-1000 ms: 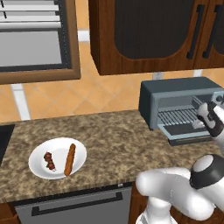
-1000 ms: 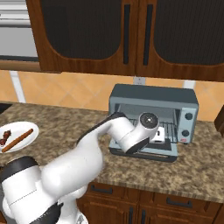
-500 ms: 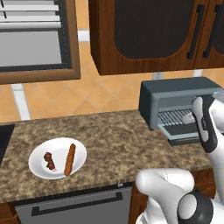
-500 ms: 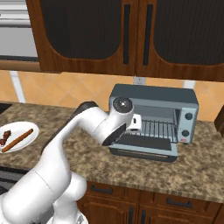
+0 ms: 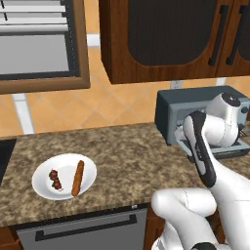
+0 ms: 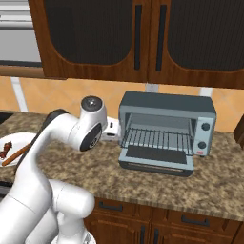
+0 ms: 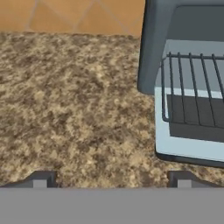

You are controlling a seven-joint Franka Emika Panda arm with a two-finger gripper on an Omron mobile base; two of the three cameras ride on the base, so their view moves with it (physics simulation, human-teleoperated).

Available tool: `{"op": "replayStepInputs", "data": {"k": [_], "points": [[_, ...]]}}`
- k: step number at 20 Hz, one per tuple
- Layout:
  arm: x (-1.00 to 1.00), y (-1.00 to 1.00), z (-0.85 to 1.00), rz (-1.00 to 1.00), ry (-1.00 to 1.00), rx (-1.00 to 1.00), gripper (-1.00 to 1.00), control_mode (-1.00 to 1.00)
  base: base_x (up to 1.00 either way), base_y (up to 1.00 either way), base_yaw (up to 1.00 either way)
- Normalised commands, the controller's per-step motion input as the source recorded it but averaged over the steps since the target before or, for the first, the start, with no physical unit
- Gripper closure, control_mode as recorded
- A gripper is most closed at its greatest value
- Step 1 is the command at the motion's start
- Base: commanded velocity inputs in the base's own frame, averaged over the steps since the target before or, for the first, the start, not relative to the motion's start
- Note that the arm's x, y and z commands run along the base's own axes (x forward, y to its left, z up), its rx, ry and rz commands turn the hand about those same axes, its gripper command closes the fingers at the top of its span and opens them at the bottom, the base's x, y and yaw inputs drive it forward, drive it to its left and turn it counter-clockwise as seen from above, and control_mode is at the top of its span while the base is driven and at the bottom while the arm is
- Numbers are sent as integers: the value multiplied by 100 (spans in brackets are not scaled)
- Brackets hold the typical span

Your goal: Pick up the kebab skewer and baguette bread, and place them inside the toaster oven. Close the toaster oven door and start by setting the timer.

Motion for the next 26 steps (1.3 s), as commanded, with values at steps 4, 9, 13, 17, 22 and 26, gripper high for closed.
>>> {"op": "replayStepInputs", "data": {"k": [4, 9, 13, 17, 22, 26], "points": [[3, 100, 0, -16, 9, 0, -100, -100, 0, 0, 0], [-2, 100, 0, -27, 12, 0, -100, -100, 0, 0, 0], [0, 100, 0, -17, 24, 0, -100, -100, 0, 0, 0], [0, 100, 0, -1, 29, 0, -100, -100, 0, 0, 0], [7, 100, -17, -1, 14, -2, -100, -100, 0, 0, 0], [8, 100, -28, -3, 3, 0, -100, -100, 0, 0, 0]]}}
